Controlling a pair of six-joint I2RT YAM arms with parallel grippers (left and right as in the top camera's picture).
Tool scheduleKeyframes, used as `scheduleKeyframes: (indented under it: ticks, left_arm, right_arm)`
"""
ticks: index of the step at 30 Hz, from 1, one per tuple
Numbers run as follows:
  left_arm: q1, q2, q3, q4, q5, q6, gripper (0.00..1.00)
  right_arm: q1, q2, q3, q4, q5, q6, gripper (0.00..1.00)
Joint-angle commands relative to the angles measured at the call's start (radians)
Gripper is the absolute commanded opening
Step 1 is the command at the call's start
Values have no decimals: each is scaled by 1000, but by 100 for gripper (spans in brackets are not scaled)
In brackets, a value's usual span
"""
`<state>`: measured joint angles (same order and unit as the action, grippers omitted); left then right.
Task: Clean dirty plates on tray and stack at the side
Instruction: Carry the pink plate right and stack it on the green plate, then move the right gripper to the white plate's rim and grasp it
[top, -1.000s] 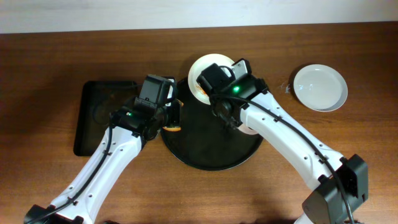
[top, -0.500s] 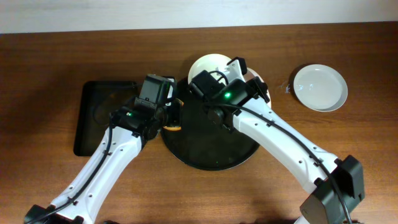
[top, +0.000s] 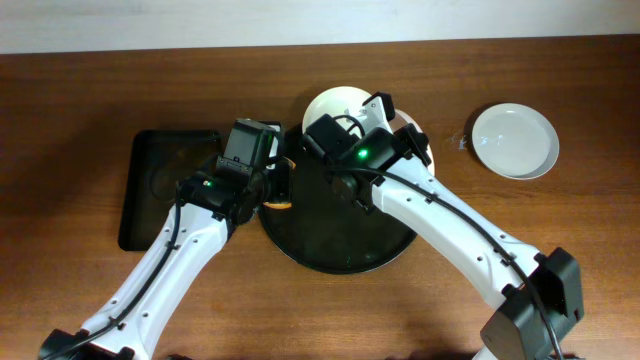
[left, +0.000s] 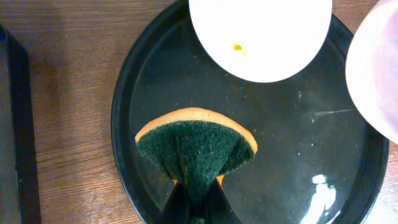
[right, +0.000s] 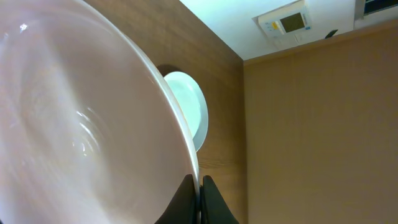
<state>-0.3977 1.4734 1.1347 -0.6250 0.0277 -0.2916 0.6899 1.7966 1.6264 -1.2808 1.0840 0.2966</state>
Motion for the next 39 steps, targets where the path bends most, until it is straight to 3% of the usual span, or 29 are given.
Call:
scheduleKeyframes:
  ticks: [1, 5, 14, 17, 22, 27, 33, 39]
  left_arm:
    - [4, -13, -6, 3, 14, -6, 0]
    - [4, -13, -6, 3, 15, -7, 0]
    - [4, -13, -6, 3, 33, -6, 0]
    - [4, -13, -6, 2, 36, -6, 0]
    - [4, -13, -6, 3, 37, -6, 0]
    - [4, -13, -6, 3, 38, -7, 0]
    - [4, -13, -6, 10, 37, -6, 0]
    - [4, -13, -6, 11, 37, -6, 0]
  right_arm:
    - [17, 5, 12, -7, 42, 34, 4]
    - [13, 0, 12, 2, 30, 111, 4]
    - [-47, -8, 14, 21, -145, 94, 4]
    - [-156, -11, 19, 65, -335, 72, 4]
    - [-401, -12, 37, 174, -806, -127, 4]
    - [-737, -10, 37, 289, -1166, -132, 4]
    - [-1025, 36, 22, 394, -1197, -132, 4]
    - [-1131, 150, 15, 451, -1197, -133, 4]
